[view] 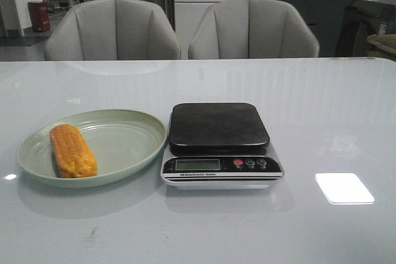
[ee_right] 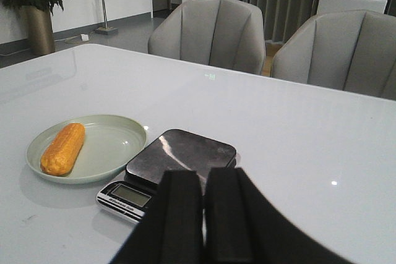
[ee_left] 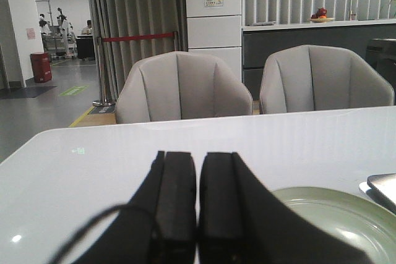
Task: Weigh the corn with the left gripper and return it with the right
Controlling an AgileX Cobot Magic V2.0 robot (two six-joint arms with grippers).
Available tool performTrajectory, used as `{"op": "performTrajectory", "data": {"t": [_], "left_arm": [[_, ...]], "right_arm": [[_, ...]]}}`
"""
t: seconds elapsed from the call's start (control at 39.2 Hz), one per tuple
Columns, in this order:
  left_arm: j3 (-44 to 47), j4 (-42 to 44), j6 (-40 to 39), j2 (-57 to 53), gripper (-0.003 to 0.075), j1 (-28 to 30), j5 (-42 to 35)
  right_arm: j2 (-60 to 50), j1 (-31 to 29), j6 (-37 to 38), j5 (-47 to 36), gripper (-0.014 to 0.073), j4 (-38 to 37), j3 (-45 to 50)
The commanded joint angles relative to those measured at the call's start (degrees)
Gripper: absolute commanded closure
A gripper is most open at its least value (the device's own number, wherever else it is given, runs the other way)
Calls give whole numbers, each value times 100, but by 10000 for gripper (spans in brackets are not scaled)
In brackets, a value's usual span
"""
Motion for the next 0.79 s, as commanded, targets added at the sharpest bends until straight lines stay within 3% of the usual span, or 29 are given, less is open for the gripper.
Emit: {"op": "performTrajectory", "data": {"t": [0.0, 0.56, 0.76], "left_arm": [[181, -60, -56, -113, 598, -29, -449], [181, -60, -56, -113, 598, -29, -449], [181, -60, -56, -113, 598, -29, -449]], "right_arm": [[58, 18, -50, -471, 410, 32, -148], [58, -36, -50, -569, 410, -215, -5], [48, -892, 40, -1358, 410, -521, 337]]}}
